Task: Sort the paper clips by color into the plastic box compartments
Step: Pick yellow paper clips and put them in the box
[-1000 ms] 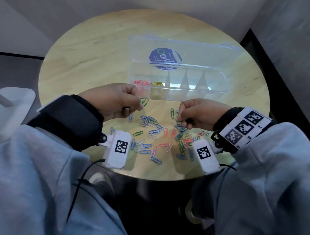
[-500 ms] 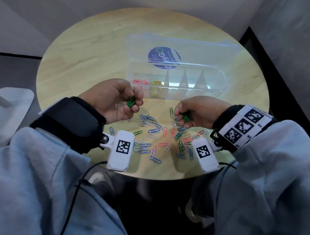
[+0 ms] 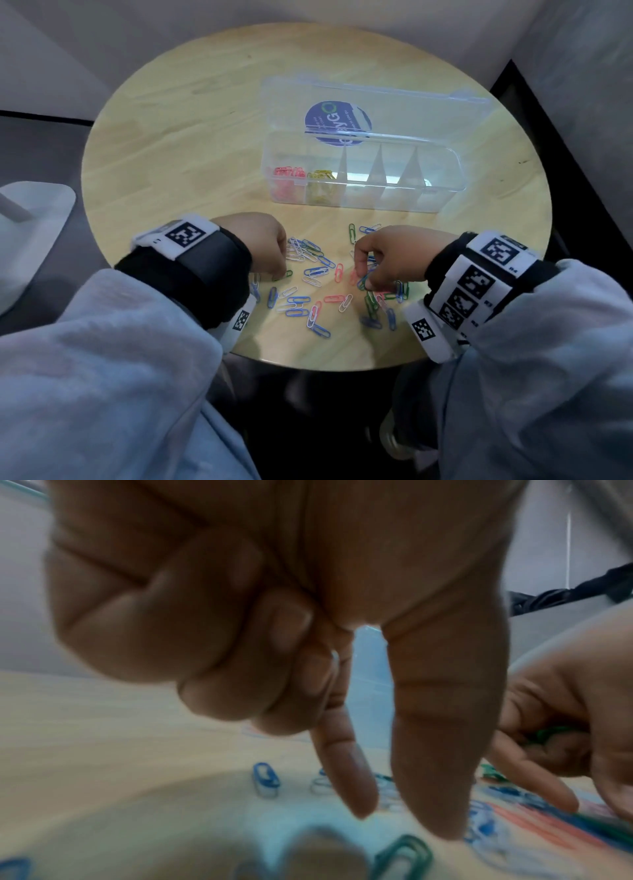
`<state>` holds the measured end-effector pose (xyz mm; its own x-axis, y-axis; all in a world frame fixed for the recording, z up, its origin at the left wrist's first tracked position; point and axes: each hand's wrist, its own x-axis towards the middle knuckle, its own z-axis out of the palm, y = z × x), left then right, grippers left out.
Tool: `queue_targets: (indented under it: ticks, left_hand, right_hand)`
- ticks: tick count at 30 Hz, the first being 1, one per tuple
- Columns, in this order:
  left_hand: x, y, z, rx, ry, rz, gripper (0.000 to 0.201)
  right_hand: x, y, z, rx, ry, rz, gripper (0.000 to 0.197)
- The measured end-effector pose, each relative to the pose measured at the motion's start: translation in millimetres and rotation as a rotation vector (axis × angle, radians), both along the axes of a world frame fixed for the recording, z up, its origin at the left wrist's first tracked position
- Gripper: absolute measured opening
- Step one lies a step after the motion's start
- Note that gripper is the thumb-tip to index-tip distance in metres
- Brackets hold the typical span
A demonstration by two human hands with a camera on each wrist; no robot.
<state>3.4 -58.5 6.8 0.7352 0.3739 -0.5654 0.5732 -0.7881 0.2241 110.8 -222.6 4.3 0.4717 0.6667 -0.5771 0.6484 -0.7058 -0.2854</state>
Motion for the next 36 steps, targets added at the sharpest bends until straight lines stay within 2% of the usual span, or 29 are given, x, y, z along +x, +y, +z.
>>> queue_targets:
  ticks: [4, 7, 11, 13, 16, 19, 22, 24, 26, 28, 29, 31, 33, 34, 36]
  left_hand:
    - [4, -7, -5, 0.062, 0.045, -0.049, 0.008]
    - [6, -8, -8, 0.082, 0.073, -0.054, 0.016]
    - [6, -7, -7, 0.04, 0.077, -0.043, 0.005]
    - [5, -5, -4, -0.004, 0.063, -0.033, 0.007]
    - [8, 2, 1, -0.229, 0.007, 0.057, 0.017]
    - [12, 6, 7, -0.59, -0.144, 0.293, 0.029]
    - [15, 9, 12, -0.839, -0.257, 0.441, 0.039]
    - [16, 10, 14, -0.96, -0.3, 0.488, 0.035]
    - [18, 8, 17, -1.003, -0.324, 0.537, 0.023]
    - [23, 8, 14, -0.931, -0.33, 0.544, 0.024]
    - [25, 7, 11, -0.836, -0.329, 0.502, 0.028]
    - [27, 5, 4, -0.555, -0.291, 0.306, 0.026]
    - [27, 2, -1, -0.249, -0.22, 0.083, 0.018]
    - [27, 1, -3, -0.152, -0.192, 0.021, 0.017]
    - [28, -3, -6, -0.096, -0.164, -0.025, 0.016]
  right_hand:
    - [0, 3, -9, -0.029, -0.017, 0.049, 0.015]
    - [1, 3, -8, -0.017, -0.003, 0.062, 0.014]
    - [3, 2, -5, 0.03, -0.004, 0.059, 0.014]
    - [2, 3, -5, 0.042, -0.006, 0.067, 0.013]
    - [1, 4, -5, 0.065, -0.006, 0.085, 0.011]
    - [2, 3, -4, 0.083, -0.002, 0.101, 0.019]
    - [4, 3, -5, 0.091, -0.008, 0.104, 0.023]
    - [4, 2, -5, 0.105, 0.009, 0.087, 0.021]
    - [5, 2, -4, 0.123, 0.054, 0.046, 0.017]
    - [10, 1, -2, 0.147, 0.121, -0.013, 0.011]
    - [13, 0, -1, 0.157, 0.157, -0.047, 0.012]
    - [20, -3, 1, 0.181, 0.279, -0.147, 0.014]
    - [25, -5, 2, 0.253, 0.477, -0.303, 0.016]
    - [27, -6, 1, 0.306, 0.575, -0.388, 0.019]
    - [30, -8, 1, 0.392, 0.729, -0.522, 0.022]
